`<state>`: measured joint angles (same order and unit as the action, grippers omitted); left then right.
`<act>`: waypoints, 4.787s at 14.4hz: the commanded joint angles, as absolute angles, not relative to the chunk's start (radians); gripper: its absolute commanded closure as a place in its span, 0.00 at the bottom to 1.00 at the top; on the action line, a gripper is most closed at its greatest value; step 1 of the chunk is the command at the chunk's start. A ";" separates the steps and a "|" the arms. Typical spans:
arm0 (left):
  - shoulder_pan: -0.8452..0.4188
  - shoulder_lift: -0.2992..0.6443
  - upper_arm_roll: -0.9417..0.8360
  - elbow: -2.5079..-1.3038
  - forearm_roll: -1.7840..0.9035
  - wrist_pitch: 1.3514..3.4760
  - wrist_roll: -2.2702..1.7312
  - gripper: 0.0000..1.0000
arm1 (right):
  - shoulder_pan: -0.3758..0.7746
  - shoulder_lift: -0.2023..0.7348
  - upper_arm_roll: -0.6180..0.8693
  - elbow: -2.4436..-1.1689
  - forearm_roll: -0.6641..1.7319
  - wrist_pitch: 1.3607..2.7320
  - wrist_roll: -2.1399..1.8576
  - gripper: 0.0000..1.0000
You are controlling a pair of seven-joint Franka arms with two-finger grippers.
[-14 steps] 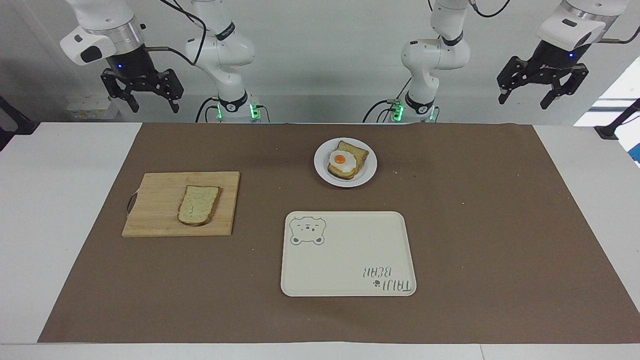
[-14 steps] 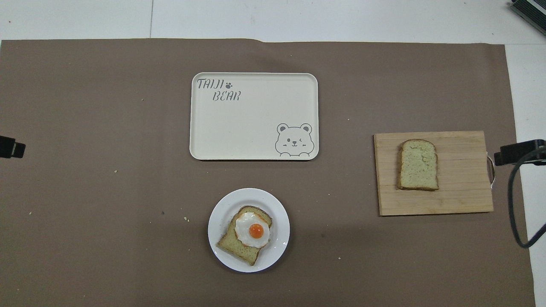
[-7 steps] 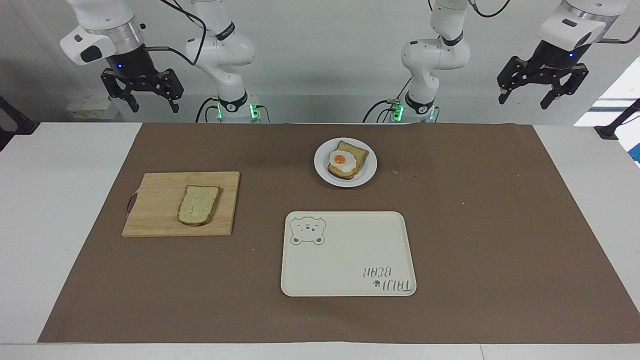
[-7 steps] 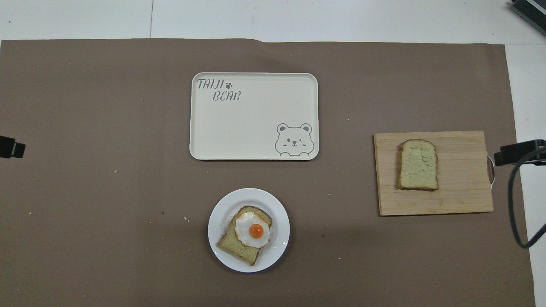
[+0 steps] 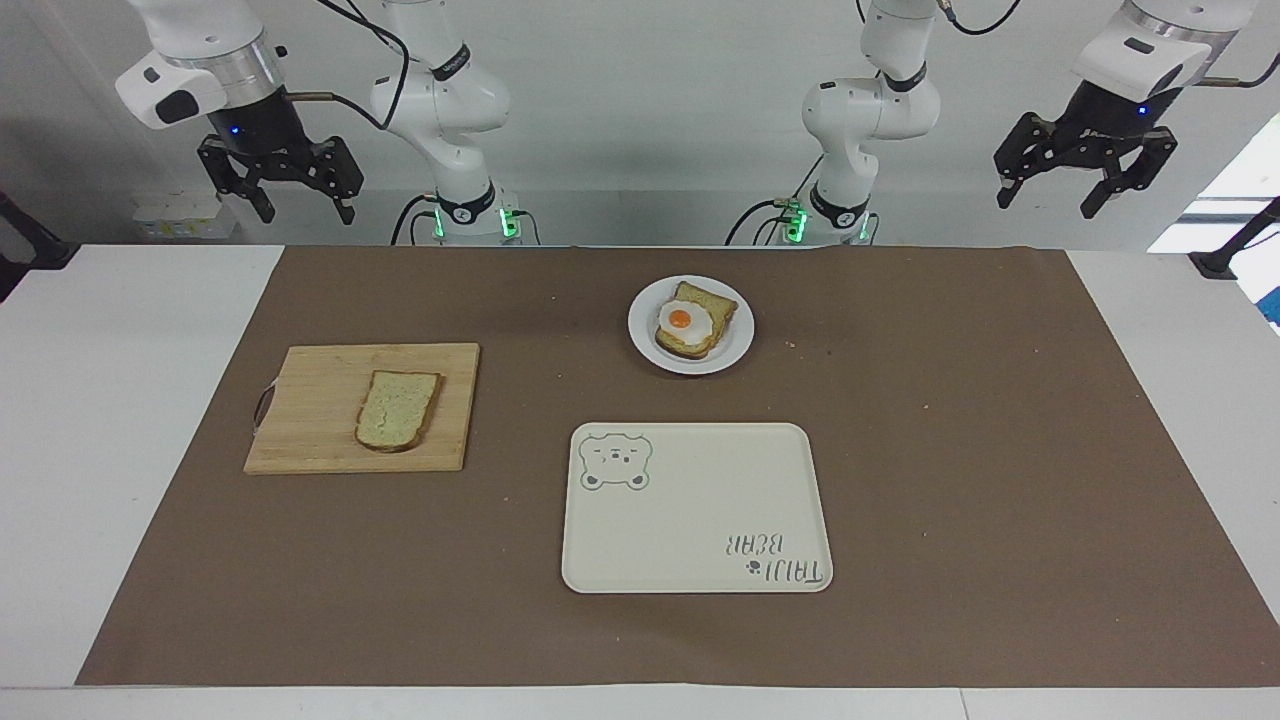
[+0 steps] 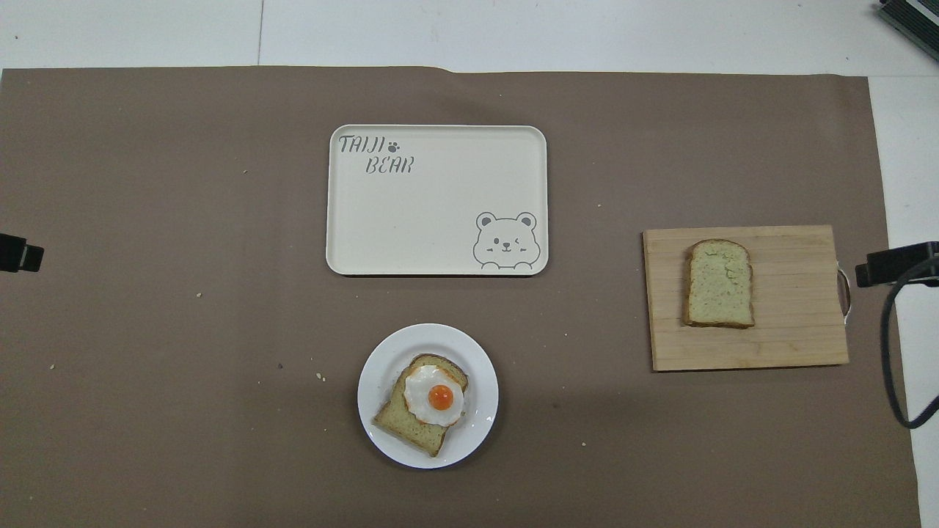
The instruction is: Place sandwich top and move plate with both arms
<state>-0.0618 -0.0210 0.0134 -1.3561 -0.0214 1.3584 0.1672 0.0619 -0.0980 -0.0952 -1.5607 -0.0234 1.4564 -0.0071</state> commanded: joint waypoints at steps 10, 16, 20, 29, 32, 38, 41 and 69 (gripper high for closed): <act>-0.049 -0.037 0.005 -1.367 -0.014 1.348 0.178 0.00 | 0.058 -0.160 -0.094 -1.674 -0.011 1.516 -0.044 0.00; -0.049 -0.037 0.005 -1.367 -0.014 1.348 0.178 0.00 | 0.057 -0.160 -0.094 -1.687 -0.011 1.525 -0.044 0.00; -0.049 -0.037 0.005 -1.367 -0.014 1.348 0.178 0.00 | 0.037 -0.156 -0.094 -1.748 -0.011 1.610 -0.083 0.00; -0.049 -0.037 0.005 -1.367 -0.014 1.348 0.178 0.00 | -0.002 -0.115 -0.094 -1.917 -0.009 1.774 -0.101 0.00; -0.049 -0.037 0.005 -1.367 -0.014 1.348 0.178 0.00 | -0.005 -0.051 -0.094 -2.002 -0.006 1.923 -0.110 0.00; -0.049 -0.037 0.005 -1.367 -0.014 1.348 0.178 0.00 | -0.037 0.044 -0.094 -2.005 -0.006 2.037 -0.153 0.00; -0.049 -0.037 0.005 -1.367 -0.014 1.348 0.178 0.00 | -0.040 0.090 -0.094 -2.005 -0.005 2.055 -0.155 0.00; -0.049 -0.037 0.005 -1.367 -0.012 1.348 0.178 0.00 | -0.069 0.212 -0.081 -2.068 0.118 2.169 -0.241 0.00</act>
